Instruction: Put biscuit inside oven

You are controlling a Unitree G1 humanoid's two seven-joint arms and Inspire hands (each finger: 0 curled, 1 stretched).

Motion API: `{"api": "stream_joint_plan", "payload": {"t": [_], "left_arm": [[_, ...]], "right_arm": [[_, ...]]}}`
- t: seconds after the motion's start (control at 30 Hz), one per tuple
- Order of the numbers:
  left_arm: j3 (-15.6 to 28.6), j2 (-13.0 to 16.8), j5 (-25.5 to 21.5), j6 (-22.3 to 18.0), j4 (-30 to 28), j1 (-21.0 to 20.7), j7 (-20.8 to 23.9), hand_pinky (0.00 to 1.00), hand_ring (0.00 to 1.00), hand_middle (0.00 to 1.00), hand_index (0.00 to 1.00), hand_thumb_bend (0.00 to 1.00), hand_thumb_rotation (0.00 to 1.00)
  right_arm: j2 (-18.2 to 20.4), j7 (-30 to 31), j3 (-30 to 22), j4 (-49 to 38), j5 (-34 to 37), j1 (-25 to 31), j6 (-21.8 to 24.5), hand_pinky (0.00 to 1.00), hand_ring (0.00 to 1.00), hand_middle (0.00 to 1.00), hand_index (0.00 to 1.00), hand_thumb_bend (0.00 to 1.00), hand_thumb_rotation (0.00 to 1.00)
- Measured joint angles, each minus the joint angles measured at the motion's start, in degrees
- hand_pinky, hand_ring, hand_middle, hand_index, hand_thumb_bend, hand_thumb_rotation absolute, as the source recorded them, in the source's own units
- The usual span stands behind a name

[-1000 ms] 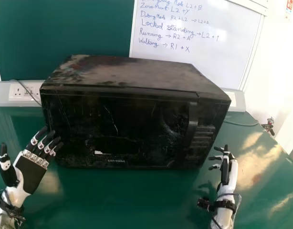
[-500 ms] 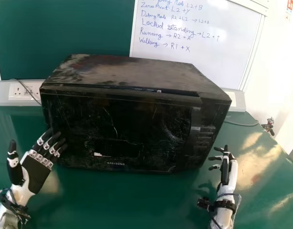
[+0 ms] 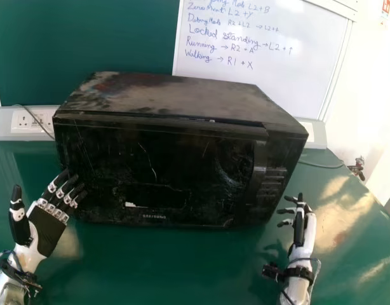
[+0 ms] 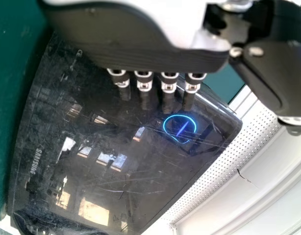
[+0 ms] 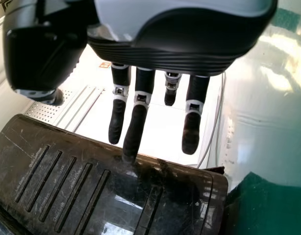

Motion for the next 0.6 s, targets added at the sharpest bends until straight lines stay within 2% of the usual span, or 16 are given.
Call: {"api": "stream_joint_plan", "payload": {"t": [0.13,0.17,0.23,0.3,0.37,0.47,0.6], "left_arm": [[0.12,0.02,-0.25,0.24,-0.18,0.15,-0.01,0.0,0.63,0.89,0.89,0.0,0.47],[0.27,0.05,-0.41,0.25,-0.13,0.16,-0.18,0.0,0.61,0.85,0.89,0.0,0.45],[1.04,0.22,-1.31,0.27,0.12,0.13,-0.62,0.0,0.56,0.72,0.84,0.0,0.43],[2.36,0.44,-1.93,0.68,-0.29,0.71,1.14,0.0,0.51,0.63,0.82,0.0,0.42],[3.85,1.01,-2.5,1.45,-0.91,1.9,2.53,0.0,0.5,0.61,0.82,0.0,0.38],[6.6,2.24,-2.49,1.23,-0.68,3.16,4.78,0.0,0.52,0.62,0.84,0.06,0.23],[9.96,4.02,-2.33,-0.96,3.32,2.4,8.13,0.0,0.55,0.63,0.86,0.12,0.19]], "right_arm": [[0.04,-0.02,0.02,-0.07,0.0,-0.01,-0.01,0.24,0.28,0.35,0.57,0.71,1.0],[0.06,-0.03,0.05,-0.11,0.0,-0.01,-0.01,0.24,0.28,0.36,0.58,0.71,1.0],[0.09,-0.06,0.12,-0.23,-0.04,-0.03,-0.01,0.24,0.28,0.36,0.57,0.71,1.0],[0.1,-0.15,0.15,-0.25,-0.09,-0.07,-0.01,0.24,0.28,0.35,0.58,0.71,1.0],[0.1,-0.41,0.18,-0.25,-0.31,-0.11,-0.04,0.24,0.28,0.35,0.58,0.71,1.0],[0.1,-0.48,0.17,-0.14,-0.48,0.06,-0.06,0.24,0.28,0.35,0.58,0.7,1.0],[0.1,-0.42,0.1,0.03,-0.54,0.0,-0.08,0.24,0.28,0.35,0.58,0.7,1.0]]}}
